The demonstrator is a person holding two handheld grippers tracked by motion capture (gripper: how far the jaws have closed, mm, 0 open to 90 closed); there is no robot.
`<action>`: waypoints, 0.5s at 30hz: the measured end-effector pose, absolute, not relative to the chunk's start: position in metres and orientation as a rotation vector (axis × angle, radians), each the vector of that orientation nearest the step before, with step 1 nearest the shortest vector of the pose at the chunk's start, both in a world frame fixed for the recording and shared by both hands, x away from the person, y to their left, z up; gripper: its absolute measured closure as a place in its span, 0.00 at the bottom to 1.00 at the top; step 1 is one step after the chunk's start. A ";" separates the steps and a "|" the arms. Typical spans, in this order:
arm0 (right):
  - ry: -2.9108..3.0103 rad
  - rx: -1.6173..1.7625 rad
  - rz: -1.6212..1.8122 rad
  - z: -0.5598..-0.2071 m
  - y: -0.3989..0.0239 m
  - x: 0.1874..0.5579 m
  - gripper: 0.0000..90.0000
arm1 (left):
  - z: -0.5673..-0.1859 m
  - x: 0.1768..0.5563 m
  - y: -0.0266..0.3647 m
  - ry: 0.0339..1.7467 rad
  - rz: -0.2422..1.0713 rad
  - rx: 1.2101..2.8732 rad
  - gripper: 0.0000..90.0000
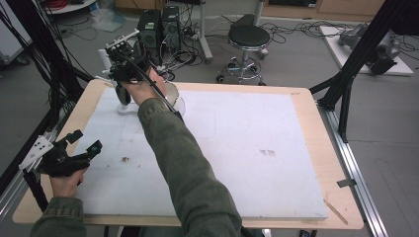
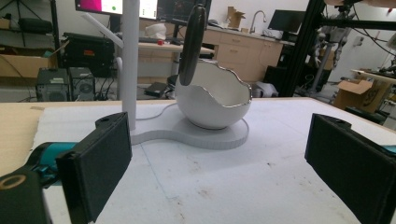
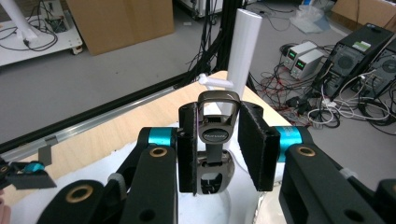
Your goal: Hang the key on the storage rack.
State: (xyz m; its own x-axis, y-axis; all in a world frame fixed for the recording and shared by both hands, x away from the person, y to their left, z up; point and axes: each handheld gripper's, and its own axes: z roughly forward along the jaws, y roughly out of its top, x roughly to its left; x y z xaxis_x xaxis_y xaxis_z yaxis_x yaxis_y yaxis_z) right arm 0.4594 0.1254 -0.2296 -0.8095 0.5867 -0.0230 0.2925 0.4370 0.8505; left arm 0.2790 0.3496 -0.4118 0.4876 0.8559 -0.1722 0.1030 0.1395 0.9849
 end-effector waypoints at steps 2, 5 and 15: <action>2.387 0.752 1.305 -0.231 0.132 0.461 0.77 | -0.412 0.279 0.350 0.937 0.677 1.336 0.09; 2.394 0.753 1.299 -0.235 0.142 0.464 0.77 | -0.412 0.279 0.351 0.938 0.677 1.339 0.09; 2.400 0.780 1.289 -0.245 0.167 0.477 0.77 | -0.412 0.278 0.352 0.938 0.672 1.329 0.09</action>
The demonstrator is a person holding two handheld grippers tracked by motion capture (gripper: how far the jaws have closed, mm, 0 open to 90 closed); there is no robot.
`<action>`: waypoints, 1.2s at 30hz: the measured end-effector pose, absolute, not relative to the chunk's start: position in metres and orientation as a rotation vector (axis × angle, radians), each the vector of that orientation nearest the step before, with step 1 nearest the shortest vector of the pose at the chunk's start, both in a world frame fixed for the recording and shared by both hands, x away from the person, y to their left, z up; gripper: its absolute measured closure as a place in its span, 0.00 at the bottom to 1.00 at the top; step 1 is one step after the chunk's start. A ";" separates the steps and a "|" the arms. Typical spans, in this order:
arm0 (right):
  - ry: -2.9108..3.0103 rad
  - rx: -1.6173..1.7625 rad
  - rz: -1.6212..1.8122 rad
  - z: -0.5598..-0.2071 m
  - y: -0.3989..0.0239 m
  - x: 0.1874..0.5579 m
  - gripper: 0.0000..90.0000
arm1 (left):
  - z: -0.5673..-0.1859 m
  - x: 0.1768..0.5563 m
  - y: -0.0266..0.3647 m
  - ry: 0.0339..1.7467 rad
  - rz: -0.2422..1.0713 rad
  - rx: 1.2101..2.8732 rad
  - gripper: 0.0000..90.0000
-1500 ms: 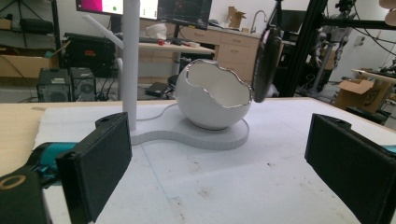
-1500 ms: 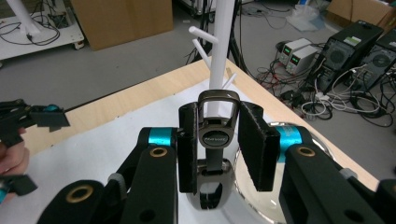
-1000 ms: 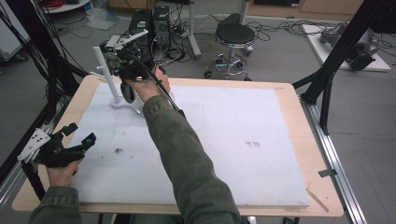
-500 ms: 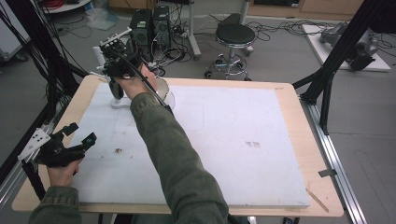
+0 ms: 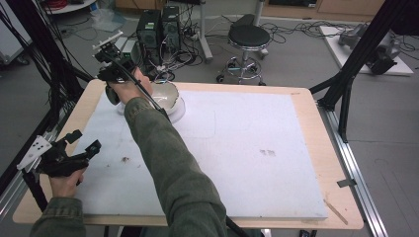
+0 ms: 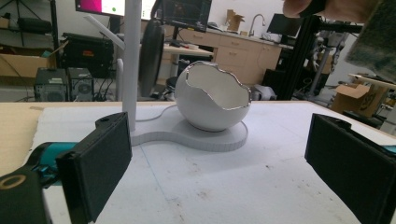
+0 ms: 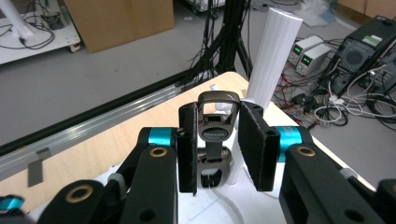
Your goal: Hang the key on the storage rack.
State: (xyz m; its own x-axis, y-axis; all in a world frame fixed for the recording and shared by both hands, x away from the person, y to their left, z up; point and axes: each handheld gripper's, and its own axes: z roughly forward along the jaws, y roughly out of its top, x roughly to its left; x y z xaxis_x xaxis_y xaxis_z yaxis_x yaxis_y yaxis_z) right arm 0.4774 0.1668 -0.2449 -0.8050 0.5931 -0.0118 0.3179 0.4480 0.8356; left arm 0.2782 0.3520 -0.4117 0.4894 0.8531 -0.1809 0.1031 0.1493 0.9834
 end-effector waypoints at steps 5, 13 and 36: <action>2.395 0.804 1.291 -0.249 0.170 0.483 0.77 | -0.412 0.277 0.353 0.938 0.666 1.320 0.09; 2.397 0.798 1.278 -0.257 0.178 0.487 0.77 | -0.413 0.274 0.356 0.946 0.668 1.307 0.09; 2.407 0.902 1.440 -0.266 0.146 0.493 0.57 | -0.414 0.275 0.357 0.947 0.662 1.307 0.09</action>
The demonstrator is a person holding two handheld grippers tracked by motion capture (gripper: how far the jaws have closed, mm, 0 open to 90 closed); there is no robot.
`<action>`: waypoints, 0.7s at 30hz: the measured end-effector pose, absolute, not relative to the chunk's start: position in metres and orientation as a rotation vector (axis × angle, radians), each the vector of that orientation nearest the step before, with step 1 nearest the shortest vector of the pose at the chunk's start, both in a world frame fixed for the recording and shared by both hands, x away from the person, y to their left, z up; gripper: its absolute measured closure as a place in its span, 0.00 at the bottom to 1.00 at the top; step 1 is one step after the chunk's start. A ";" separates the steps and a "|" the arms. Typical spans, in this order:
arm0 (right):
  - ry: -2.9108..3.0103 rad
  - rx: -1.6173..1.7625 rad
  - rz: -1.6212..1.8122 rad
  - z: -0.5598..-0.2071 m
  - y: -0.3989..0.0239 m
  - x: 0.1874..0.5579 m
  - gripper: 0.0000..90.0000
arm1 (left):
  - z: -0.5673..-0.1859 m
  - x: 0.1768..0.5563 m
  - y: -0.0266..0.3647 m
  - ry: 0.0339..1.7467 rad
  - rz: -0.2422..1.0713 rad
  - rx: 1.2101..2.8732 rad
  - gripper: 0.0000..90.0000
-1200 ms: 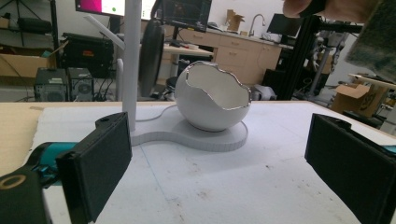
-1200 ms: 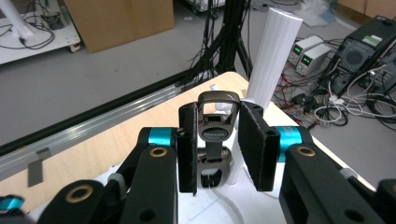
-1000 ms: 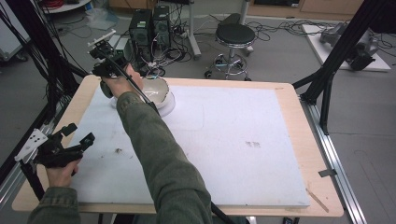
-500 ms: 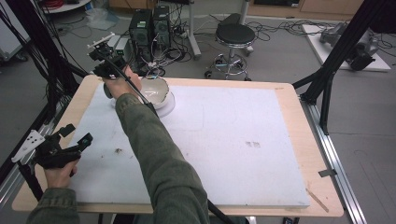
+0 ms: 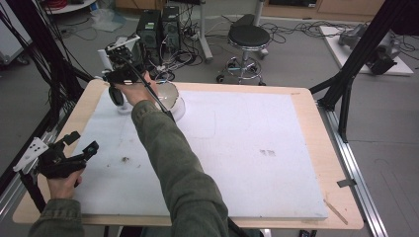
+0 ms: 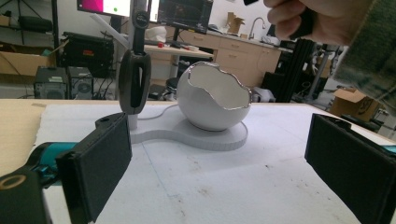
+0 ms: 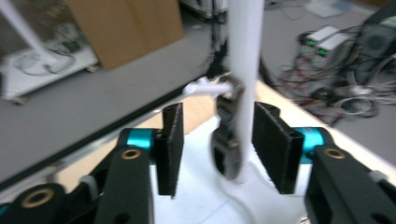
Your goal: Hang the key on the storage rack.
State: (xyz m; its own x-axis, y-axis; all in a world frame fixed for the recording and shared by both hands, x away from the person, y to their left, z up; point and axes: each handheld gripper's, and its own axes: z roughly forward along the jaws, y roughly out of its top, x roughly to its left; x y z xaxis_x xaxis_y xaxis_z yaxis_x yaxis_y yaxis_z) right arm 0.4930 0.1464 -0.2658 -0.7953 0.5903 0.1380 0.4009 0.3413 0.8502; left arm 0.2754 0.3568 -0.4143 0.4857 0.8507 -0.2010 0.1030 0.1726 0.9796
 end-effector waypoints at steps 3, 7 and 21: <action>2.410 0.908 1.448 -0.269 0.138 0.490 0.48 | -0.415 0.276 0.357 0.949 0.661 1.306 0.09; 2.393 0.950 1.500 -0.266 0.122 0.489 0.39 | -0.415 0.276 0.357 0.948 0.663 1.311 0.09; 2.317 0.974 1.528 -0.253 0.062 0.484 0.01 | -0.415 0.277 0.356 0.948 0.668 1.315 0.09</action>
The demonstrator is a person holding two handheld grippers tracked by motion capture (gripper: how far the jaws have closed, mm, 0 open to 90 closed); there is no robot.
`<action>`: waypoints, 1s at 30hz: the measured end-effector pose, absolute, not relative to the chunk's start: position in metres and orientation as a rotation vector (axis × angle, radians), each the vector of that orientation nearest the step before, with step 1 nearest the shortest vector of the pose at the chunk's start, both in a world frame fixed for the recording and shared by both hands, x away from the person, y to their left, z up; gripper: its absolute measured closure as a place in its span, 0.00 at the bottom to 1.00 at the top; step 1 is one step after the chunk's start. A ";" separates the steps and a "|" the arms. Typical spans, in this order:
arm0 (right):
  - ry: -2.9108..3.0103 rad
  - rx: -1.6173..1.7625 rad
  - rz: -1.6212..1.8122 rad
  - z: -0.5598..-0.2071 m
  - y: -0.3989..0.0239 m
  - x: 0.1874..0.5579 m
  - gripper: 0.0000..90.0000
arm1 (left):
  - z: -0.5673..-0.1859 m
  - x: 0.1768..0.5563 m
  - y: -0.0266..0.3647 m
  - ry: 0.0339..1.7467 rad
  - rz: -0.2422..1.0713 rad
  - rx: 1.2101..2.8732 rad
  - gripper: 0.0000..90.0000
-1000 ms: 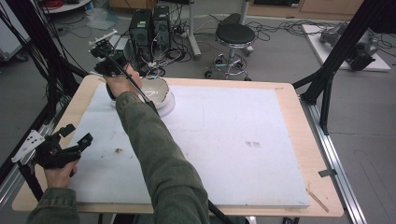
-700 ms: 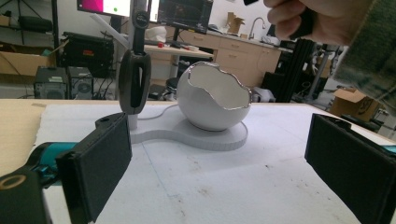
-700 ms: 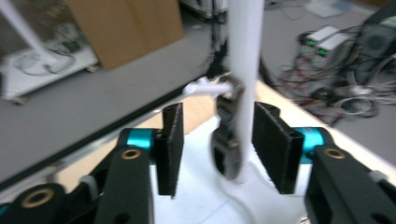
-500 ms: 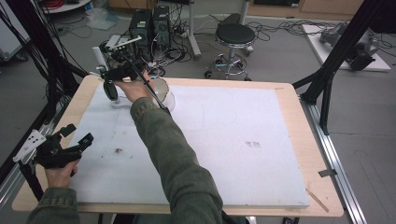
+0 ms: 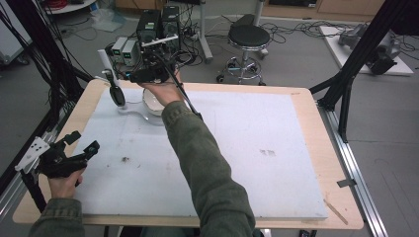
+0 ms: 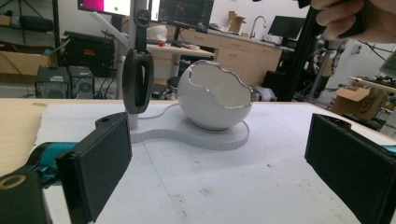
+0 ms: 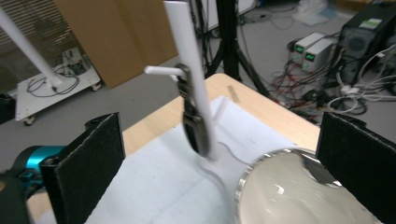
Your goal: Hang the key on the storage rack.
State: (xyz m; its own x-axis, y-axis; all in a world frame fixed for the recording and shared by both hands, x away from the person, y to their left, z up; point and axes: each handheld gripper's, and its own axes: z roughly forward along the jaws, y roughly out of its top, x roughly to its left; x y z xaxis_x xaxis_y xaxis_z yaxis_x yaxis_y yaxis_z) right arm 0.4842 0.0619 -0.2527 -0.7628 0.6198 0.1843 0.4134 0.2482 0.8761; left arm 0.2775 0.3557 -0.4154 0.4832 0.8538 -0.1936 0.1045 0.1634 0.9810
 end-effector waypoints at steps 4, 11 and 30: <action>2.294 0.953 1.500 -0.255 0.039 0.480 0.01 | -0.416 0.278 0.356 0.949 0.669 1.319 0.09; 2.261 0.937 1.486 -0.255 -0.005 0.463 0.01 | -0.416 0.279 0.353 0.947 0.670 1.326 0.09; 2.119 0.990 1.474 -0.260 -0.119 0.404 0.01 | -0.415 0.282 0.342 0.931 0.673 1.371 0.09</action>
State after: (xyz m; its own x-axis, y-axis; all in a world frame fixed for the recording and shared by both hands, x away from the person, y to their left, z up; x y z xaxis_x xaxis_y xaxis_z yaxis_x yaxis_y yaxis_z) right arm 0.4039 -0.1187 -0.2602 -0.6821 0.7262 0.0860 0.3333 0.2041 0.9204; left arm 0.2820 0.3421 -0.4149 0.4983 0.8525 -0.1581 0.1181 0.1139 0.9865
